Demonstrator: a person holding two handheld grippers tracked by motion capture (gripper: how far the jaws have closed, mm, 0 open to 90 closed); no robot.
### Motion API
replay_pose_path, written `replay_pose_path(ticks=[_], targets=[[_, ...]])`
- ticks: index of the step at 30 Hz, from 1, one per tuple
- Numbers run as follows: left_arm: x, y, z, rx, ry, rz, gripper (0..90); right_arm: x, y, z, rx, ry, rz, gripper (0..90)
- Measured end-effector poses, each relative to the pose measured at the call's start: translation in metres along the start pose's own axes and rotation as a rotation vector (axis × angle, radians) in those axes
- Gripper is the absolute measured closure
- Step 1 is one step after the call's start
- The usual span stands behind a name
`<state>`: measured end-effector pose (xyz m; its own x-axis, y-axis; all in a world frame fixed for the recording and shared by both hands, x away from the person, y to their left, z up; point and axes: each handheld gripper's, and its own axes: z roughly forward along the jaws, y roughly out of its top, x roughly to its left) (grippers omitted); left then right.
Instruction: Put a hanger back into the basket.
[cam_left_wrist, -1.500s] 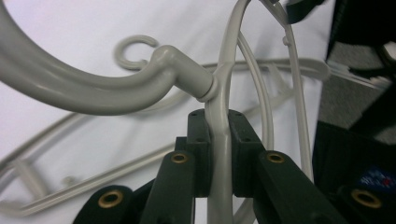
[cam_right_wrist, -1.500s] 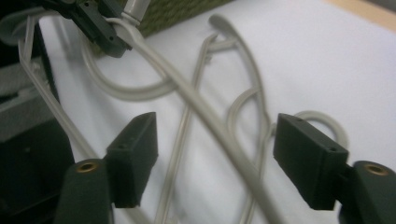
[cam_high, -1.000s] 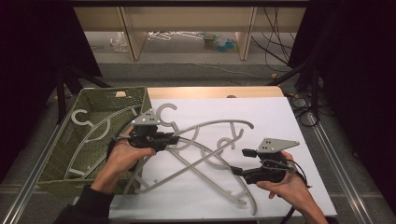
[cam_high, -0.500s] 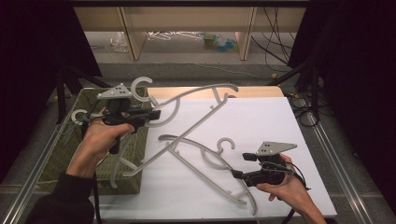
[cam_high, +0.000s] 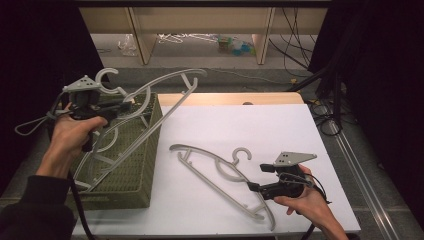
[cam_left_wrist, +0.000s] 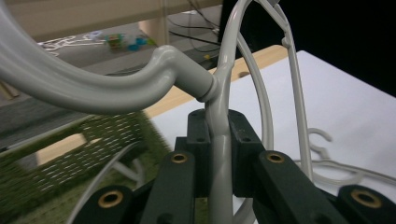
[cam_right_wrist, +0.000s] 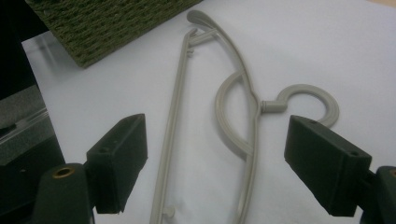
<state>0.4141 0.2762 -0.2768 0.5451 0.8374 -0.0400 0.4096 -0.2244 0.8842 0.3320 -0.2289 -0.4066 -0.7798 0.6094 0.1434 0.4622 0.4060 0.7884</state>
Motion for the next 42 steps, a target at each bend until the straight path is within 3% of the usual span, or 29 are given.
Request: replay_pose_path(ticks=[5,7,10,22,30,42], targets=[[0.022,-0.011,-0.003,0.014,0.072,-0.001,80.9,-0.001,-0.001,0.001,0.003,0.001,0.002,22.0],[0.028,-0.016,-0.002,0.036,0.081,0.002,80.8,-0.001,-0.001,0.002,0.004,0.002,0.005,22.0],[0.039,-0.023,0.000,0.038,0.103,0.000,80.9,-0.001,-0.002,0.004,0.010,0.007,-0.009,22.1],[0.074,-0.047,-0.006,0.039,0.173,-0.013,80.9,-0.001,-0.004,0.008,0.028,0.017,0.011,22.2],[0.088,-0.067,-0.011,0.068,0.203,-0.029,80.9,-0.003,-0.005,0.008,0.024,0.016,0.007,22.1],[0.097,-0.081,-0.013,0.112,0.244,-0.034,80.9,-0.004,-0.005,0.008,0.025,0.019,0.015,22.0]])
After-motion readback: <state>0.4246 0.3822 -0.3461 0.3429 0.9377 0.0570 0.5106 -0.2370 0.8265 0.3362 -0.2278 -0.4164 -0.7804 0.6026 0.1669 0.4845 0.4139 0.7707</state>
